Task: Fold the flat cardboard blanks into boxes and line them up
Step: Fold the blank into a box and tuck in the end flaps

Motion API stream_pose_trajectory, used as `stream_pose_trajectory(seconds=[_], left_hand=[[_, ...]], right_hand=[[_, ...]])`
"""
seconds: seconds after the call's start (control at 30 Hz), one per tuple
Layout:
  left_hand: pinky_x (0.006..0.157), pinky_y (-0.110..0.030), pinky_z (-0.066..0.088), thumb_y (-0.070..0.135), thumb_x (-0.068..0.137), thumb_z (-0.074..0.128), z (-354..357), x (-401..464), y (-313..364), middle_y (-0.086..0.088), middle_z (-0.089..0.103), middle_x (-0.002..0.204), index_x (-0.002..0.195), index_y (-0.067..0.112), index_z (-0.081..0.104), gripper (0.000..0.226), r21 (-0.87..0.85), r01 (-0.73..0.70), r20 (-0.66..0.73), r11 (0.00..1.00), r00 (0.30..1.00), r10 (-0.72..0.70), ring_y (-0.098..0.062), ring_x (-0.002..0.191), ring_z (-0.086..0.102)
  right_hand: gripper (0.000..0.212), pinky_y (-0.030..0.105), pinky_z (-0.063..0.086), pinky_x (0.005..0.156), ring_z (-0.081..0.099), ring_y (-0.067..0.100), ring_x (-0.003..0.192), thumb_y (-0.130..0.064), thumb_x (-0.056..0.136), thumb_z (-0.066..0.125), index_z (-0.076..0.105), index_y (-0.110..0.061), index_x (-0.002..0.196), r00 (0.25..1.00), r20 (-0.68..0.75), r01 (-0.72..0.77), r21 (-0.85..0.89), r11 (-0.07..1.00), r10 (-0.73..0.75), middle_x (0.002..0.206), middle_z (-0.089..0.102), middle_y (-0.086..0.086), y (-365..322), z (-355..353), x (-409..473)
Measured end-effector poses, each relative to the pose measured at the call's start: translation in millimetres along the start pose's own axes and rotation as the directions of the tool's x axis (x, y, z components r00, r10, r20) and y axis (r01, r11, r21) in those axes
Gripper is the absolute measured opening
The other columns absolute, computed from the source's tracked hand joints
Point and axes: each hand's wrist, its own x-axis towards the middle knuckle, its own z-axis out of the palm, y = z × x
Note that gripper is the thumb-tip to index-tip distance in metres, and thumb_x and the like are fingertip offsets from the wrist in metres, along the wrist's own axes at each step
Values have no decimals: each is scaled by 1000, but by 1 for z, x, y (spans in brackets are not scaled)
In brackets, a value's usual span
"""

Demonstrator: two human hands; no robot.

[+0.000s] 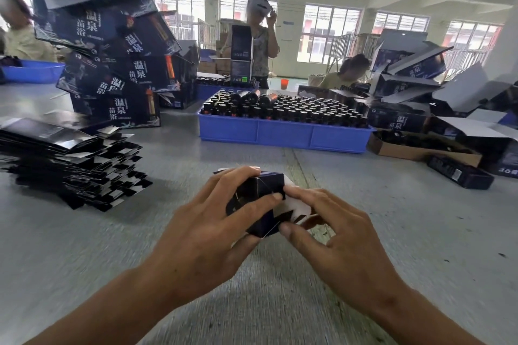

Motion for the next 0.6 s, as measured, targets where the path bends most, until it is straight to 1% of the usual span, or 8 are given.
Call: stream_pose_trajectory(seconds=[0.07, 0.13, 0.27, 0.33, 0.4, 0.47, 0.53, 0.6], left_hand=[[78, -41, 61, 28, 80, 71, 0, 0, 2, -12, 47, 142, 135, 24, 58, 57, 4, -14, -2, 1000, 1000, 14, -30, 123, 53], [76, -47, 62, 28, 81, 71, 0, 0, 4, -14, 48, 142, 134, 22, 60, 55, 28, -33, 9, 999, 999, 33, -34, 127, 52], [73, -48, 62, 31, 84, 69, -1, 3, 4, -18, 48, 143, 132, 22, 63, 50, 99, -71, 33, 993, 997, 68, -36, 129, 51], [74, -49, 62, 32, 86, 68, -1, 3, 3, -20, 48, 143, 131, 21, 64, 47, 122, -86, 37, 989, 996, 82, -37, 129, 51], [75, -49, 62, 34, 90, 64, 0, 2, 2, -20, 47, 143, 133, 23, 62, 45, 134, -90, 30, 987, 996, 87, -37, 129, 51], [76, -47, 63, 38, 94, 57, 0, 2, 2, -19, 46, 144, 135, 25, 58, 43, 136, -79, 15, 988, 997, 78, -35, 129, 50], [76, -45, 63, 39, 93, 54, 0, 2, 1, -18, 46, 144, 135, 24, 58, 45, 125, -61, 2, 990, 998, 61, -33, 128, 51], [76, -44, 63, 38, 92, 55, 1, 1, 0, -17, 44, 145, 135, 23, 57, 45, 111, -45, -13, 993, 999, 47, -33, 127, 52]], right_hand=[[41, 14, 53, 83, 65, -1, 99, -32, 88, 74, 63, -35, 127, 998, -63, 5, -10, 1000, -6, 116, 65, -27, 0, 2, 0], [38, 12, 52, 83, 63, -3, 101, -25, 87, 77, 65, -32, 122, 995, -96, -3, -35, 999, -1, 113, 65, -25, 1, 4, 0], [37, 7, 51, 77, 63, -3, 99, -20, 85, 78, 66, -31, 119, 993, -118, -8, -36, 999, 4, 110, 68, -21, 0, 4, 0], [42, 8, 52, 75, 64, -3, 97, -21, 86, 78, 60, -38, 120, 993, -115, -5, -10, 1000, 4, 108, 67, -25, -3, 4, -1], [52, 10, 53, 74, 65, -3, 95, -27, 86, 77, 50, -53, 121, 993, -110, -45, 48, 998, 50, 110, 65, -29, -5, 4, -1], [56, 12, 54, 75, 66, -3, 92, -32, 83, 78, 44, -61, 117, 988, -114, -96, 96, 991, 107, 112, 61, -32, -6, 3, 0], [54, 12, 53, 75, 66, -2, 93, -29, 82, 80, 46, -55, 115, 987, -113, -102, 123, 987, 116, 113, 61, -32, -5, 3, 0], [49, 10, 52, 75, 65, -1, 100, -23, 86, 78, 52, -48, 119, 993, -91, -62, 121, 991, 73, 115, 62, -28, -5, 3, 0]])
